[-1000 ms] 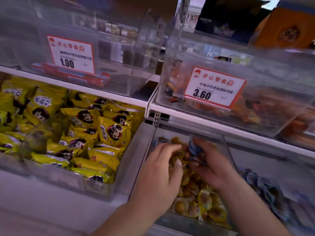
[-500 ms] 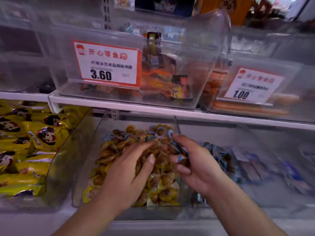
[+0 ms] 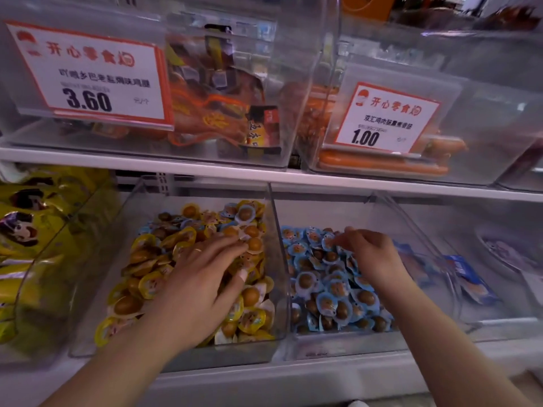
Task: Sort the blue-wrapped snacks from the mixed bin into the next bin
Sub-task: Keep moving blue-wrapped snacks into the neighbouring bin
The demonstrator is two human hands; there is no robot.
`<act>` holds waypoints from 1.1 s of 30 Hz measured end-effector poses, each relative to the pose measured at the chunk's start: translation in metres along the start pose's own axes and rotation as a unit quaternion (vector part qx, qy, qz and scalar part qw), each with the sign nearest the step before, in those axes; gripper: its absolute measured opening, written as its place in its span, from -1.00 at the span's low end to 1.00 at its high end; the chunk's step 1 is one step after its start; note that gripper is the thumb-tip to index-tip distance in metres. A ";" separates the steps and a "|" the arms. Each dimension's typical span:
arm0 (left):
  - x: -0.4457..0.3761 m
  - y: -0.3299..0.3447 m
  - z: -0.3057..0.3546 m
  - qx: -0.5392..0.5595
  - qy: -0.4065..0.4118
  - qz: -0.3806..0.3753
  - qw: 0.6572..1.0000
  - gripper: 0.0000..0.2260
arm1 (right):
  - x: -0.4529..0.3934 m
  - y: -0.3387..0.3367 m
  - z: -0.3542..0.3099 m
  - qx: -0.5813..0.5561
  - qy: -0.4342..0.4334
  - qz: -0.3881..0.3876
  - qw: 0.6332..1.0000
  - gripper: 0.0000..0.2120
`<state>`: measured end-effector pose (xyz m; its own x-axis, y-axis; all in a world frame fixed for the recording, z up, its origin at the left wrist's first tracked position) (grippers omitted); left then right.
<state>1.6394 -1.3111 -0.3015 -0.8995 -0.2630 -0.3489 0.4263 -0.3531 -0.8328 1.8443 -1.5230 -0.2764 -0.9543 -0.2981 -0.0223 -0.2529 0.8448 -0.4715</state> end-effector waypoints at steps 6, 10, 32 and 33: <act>-0.004 0.009 0.003 -0.099 0.017 -0.067 0.993 -0.60 | 0.040 0.056 -0.025 -0.038 -0.146 -0.114 0.982 -0.66; -0.008 -0.004 0.006 -0.064 0.016 0.001 0.998 -0.69 | 0.059 0.092 -0.036 0.014 -0.204 -0.140 0.969 -0.37; -0.160 0.015 -0.083 0.008 -0.182 -0.137 0.974 -0.70 | 0.062 0.097 -0.036 -0.032 -0.160 -0.095 0.982 -0.55; -0.157 0.006 -0.092 0.005 -0.196 -0.120 0.973 -0.75 | 0.062 0.097 -0.036 -0.032 -0.161 -0.099 0.982 -0.54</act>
<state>1.7747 -1.1898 -0.2912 -0.8688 -0.4929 0.0468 0.2117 -0.4553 -0.8648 1.7552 -1.4437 -0.2920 -0.7887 -0.5749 -0.2180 -0.4474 0.7798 -0.4379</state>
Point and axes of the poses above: each hand's wrist, its own x-axis away from the middle knuckle, its own y-axis out of the palm, z = x × y, the point moved 3 cm from there along -x, towards the middle knuckle, and after that the axes turned 1 degree about x, right-handed, at the moved point
